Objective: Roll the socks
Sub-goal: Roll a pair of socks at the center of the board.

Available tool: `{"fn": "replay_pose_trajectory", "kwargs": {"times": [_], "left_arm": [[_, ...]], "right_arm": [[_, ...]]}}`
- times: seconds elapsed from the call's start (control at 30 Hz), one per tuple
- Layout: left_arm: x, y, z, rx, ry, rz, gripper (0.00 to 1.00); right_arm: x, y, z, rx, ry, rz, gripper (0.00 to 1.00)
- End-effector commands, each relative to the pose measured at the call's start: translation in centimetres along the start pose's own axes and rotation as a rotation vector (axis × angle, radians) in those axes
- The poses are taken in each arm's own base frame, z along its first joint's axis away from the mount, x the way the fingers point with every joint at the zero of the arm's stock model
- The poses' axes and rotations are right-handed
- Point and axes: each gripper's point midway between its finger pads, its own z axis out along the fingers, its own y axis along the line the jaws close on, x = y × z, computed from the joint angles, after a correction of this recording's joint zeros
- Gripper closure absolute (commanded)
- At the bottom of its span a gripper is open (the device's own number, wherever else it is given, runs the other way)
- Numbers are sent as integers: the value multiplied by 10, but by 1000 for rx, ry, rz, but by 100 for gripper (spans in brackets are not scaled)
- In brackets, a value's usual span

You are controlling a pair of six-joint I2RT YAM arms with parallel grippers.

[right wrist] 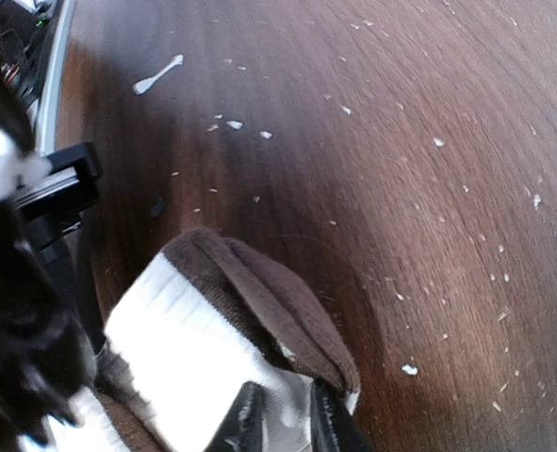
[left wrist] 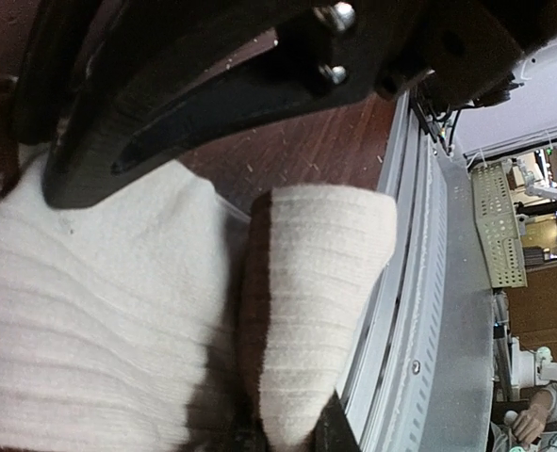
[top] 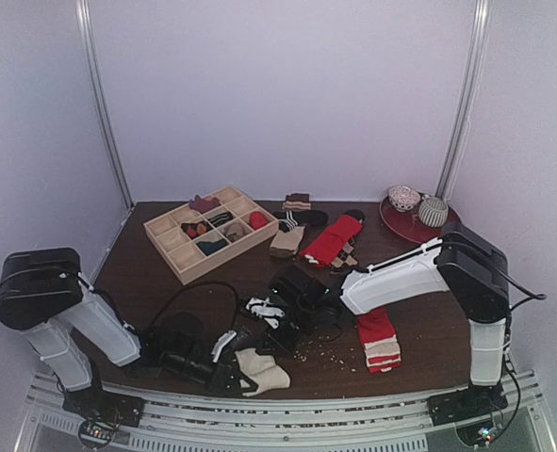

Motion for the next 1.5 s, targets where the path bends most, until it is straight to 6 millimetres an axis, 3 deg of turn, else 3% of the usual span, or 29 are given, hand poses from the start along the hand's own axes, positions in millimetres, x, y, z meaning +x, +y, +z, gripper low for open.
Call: {"fn": "replay_pose_trajectory", "kwargs": {"times": [0.0,0.23,0.4,0.5,0.73,1.0,1.23,1.47], "left_arm": [[101,48,-15,-165,336,-262,100],[100,50,-16,-174,320,-277,100],[101,52,-16,-181,324,-273,100],[103,53,-16,-182,333,-269,100],[101,55,-16,-190,328,-262,100],[99,56,-16,-192,322,-261,100],[99,56,-15,-189,327,-255,100],[100,56,-16,-190,326,-255,100]], "right_arm": [[5,-11,-5,23,-15,-111,77],[16,12,-51,-25,-136,-298,60],[21,51,-92,-158,-281,-432,48],[27,71,-102,-245,-341,-469,42],[44,95,-80,-280,-259,-580,36],[44,111,-55,-286,-235,-660,36],[36,96,-40,-160,-251,-684,37],[54,88,-23,-165,-187,-666,40]]}}
